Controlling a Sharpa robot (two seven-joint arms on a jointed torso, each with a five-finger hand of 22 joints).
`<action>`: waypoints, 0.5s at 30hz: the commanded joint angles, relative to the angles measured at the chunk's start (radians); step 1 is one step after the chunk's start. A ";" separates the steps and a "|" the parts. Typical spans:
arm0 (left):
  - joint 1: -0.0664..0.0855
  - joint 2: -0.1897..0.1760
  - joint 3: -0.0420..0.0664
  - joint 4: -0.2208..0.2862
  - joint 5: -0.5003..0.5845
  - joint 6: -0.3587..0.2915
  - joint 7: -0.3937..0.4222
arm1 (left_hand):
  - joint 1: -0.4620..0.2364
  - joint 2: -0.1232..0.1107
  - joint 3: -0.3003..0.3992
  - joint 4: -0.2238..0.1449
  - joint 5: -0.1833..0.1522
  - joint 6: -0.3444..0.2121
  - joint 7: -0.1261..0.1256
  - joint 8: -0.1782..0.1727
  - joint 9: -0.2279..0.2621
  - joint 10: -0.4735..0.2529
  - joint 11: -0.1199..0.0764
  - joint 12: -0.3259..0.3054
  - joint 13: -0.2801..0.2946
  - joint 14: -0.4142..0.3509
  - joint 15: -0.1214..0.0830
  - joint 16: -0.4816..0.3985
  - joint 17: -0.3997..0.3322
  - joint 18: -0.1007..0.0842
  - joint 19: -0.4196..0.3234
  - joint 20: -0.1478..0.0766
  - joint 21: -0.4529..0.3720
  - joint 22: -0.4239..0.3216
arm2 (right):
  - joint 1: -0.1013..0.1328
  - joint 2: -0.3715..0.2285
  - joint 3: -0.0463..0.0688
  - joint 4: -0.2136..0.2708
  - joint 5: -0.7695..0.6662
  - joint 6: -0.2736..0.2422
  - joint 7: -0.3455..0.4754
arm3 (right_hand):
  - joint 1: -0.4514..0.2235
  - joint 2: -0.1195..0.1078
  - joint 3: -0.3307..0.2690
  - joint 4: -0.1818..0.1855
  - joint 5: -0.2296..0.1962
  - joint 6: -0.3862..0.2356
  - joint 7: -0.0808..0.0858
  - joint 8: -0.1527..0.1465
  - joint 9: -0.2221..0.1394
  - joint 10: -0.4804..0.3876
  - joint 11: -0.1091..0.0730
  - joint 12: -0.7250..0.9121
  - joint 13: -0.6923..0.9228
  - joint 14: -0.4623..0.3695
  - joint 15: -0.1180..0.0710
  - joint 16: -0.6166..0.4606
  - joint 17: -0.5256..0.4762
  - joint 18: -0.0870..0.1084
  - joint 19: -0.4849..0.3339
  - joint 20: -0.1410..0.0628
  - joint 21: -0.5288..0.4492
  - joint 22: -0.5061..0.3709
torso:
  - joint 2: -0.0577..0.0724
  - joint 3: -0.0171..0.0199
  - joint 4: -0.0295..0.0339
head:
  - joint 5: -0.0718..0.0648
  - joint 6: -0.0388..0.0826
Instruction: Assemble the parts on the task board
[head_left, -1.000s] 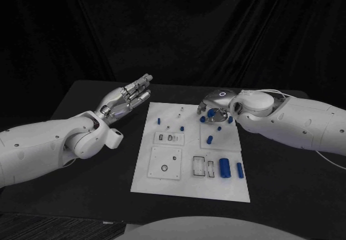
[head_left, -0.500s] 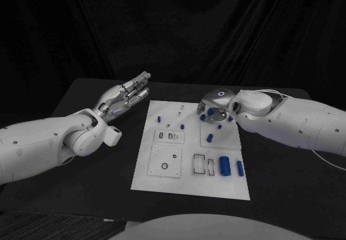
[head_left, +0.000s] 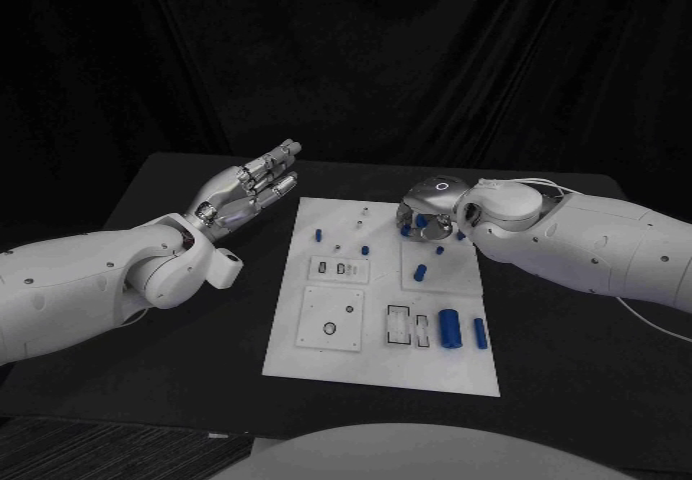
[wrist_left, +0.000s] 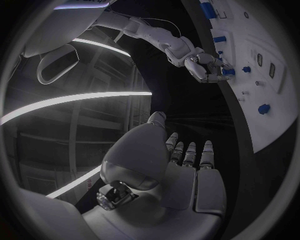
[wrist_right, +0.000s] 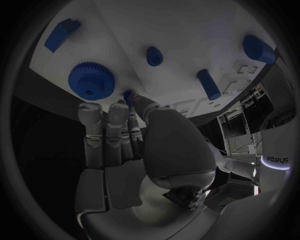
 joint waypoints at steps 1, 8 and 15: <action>-0.001 0.002 0.001 -0.001 0.000 0.017 0.154 | 0.008 0.000 0.003 -0.004 0.006 0.001 0.008 0.006 0.001 -0.001 0.008 -0.003 -0.001 -0.001 0.008 -0.004 -0.001 0.011 -0.001 0.007 -0.006 -0.002 | -0.004 -0.001 0.001 -0.002 -0.008 -0.037 0.024 | 0.011 0.003 0.010 -0.001 -0.006 0.023 0.002 0.009 0.005 0.023 -0.003 -0.011 -0.005 0.011 0.000 0.005 0.002 -0.022 0.010 -0.001 0.010 0.015 | 0.000 0.0000 0.0000 | -0.001 -0.002; -0.002 0.002 0.001 -0.004 0.000 0.023 0.149 | 0.010 -0.001 0.007 -0.008 0.008 0.010 0.014 0.007 0.002 -0.001 0.013 -0.003 -0.001 -0.001 0.013 -0.004 -0.001 0.011 -0.001 0.012 -0.006 -0.002 | -0.004 -0.004 0.001 -0.003 -0.008 -0.068 0.043 | 0.021 0.011 0.019 -0.008 -0.015 0.099 0.001 0.035 0.022 0.123 -0.010 -0.041 -0.020 0.024 -0.007 0.007 0.005 -0.029 0.028 -0.007 0.037 0.058 | 0.000 0.0000 -0.0011 | 0.003 -0.007; -0.003 -0.002 0.001 -0.002 0.000 0.023 0.145 | 0.011 -0.002 0.013 -0.013 0.013 0.020 0.020 0.009 0.004 0.001 0.019 -0.003 0.000 -0.001 0.017 -0.004 -0.001 0.011 -0.001 0.017 -0.006 -0.002 | 0.007 -0.018 0.001 0.017 -0.008 -0.104 0.046 | 0.018 0.011 0.014 -0.008 -0.020 0.127 0.006 0.040 0.028 0.173 -0.009 -0.070 -0.030 0.032 -0.007 0.002 0.001 -0.033 0.037 -0.009 0.047 0.079 | -0.001 -0.0001 -0.0017 | 0.004 -0.007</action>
